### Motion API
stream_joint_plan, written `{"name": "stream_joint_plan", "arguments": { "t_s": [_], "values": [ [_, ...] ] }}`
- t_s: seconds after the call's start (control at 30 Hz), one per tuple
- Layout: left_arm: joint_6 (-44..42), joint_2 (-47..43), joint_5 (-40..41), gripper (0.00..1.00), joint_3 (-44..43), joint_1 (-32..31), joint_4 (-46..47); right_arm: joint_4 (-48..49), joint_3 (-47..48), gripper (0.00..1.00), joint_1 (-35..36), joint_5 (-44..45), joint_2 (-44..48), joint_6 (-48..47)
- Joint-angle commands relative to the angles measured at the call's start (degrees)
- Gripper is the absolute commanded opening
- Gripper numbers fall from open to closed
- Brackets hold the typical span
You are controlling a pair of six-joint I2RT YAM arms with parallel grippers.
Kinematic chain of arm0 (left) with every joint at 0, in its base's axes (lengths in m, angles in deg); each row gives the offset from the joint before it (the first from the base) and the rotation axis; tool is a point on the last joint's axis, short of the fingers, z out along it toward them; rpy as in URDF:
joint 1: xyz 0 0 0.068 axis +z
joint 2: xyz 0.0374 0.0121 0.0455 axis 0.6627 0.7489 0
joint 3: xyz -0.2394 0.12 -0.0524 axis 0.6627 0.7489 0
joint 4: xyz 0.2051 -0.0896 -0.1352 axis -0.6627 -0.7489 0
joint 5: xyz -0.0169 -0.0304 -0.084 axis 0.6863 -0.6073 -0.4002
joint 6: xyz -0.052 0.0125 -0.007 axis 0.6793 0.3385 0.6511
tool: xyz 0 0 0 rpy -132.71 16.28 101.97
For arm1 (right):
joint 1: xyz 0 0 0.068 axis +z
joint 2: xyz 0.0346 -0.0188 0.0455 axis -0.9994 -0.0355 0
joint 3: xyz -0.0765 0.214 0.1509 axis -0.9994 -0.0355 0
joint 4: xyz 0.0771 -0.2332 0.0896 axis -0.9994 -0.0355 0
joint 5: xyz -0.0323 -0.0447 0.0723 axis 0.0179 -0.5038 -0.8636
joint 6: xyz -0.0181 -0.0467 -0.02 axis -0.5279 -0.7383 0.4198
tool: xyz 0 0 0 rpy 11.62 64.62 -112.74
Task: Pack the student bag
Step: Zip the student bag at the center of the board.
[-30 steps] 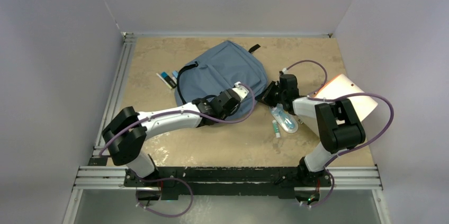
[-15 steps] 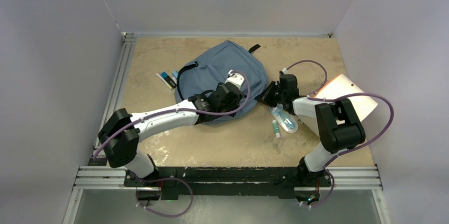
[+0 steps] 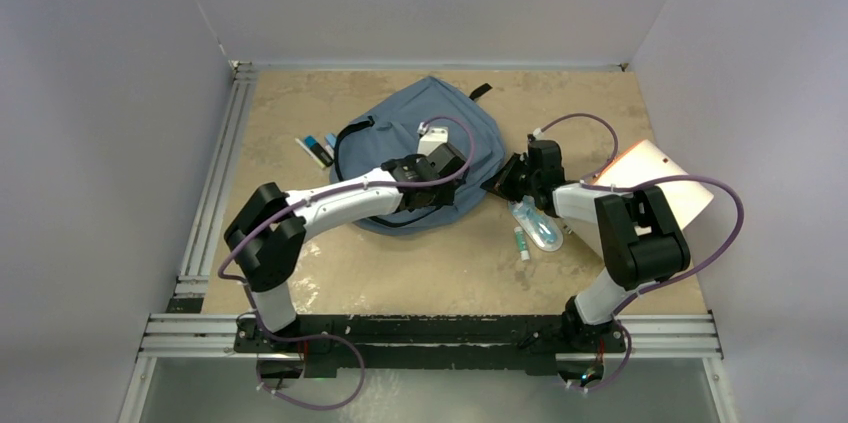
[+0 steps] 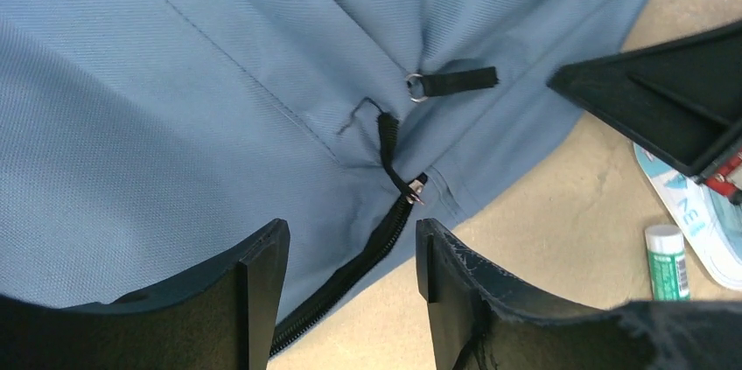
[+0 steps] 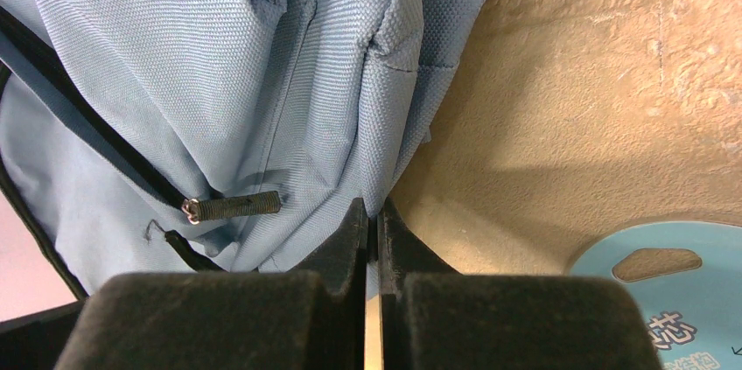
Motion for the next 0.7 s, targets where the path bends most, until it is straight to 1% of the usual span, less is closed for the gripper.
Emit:
{"name": "stream_joint_plan", "arguments": {
  "t_s": [0.0, 0.27, 0.5, 0.67],
  "values": [
    [4.5, 0.8, 0.7, 0.54, -2.4, 1.3, -0.6, 1.2, 1.3, 0.0, -0.4, 2.0, 1.3, -0.5],
    [2.7, 2.0, -1.4, 0.54, -2.5, 2.2, 4.2, 1.3, 1.2, 0.0, -0.4, 1.7, 1.3, -0.6],
    [2.1, 4.1, -2.0, 0.53, -4.4, 2.7, 4.5, 1.2, 1.1, 0.0, -0.4, 1.6, 1.3, -0.8],
    [1.2, 7.0, -2.3, 0.5, -6.7, 2.8, 4.0, 1.2, 1.1, 0.0, -0.4, 1.5, 1.2, -0.8]
  ]
}}
